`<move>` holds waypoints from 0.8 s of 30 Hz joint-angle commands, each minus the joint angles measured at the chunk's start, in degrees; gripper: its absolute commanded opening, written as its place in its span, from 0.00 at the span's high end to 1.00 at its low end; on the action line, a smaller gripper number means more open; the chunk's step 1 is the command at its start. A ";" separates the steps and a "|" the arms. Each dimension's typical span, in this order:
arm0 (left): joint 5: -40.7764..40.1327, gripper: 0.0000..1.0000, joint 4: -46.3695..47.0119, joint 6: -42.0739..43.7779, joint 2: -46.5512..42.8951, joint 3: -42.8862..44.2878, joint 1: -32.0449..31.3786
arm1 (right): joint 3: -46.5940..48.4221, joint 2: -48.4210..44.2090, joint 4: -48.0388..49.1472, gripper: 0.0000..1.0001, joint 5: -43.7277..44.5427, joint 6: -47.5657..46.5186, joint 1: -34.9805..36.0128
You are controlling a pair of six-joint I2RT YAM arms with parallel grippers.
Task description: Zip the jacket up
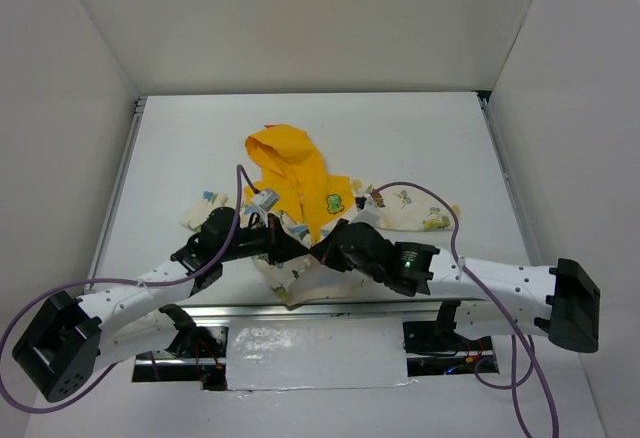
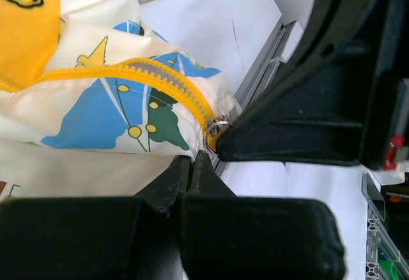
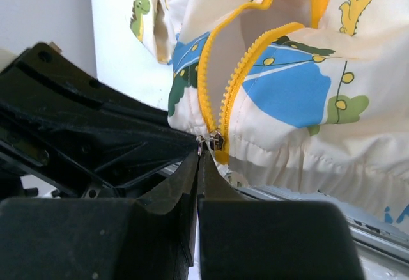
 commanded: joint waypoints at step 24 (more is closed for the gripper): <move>-6.05 1.00 -11.61 0.64 -4.05 1.80 -10.13 | 9.72 12.52 16.88 1.00 -25.46 -7.10 -32.93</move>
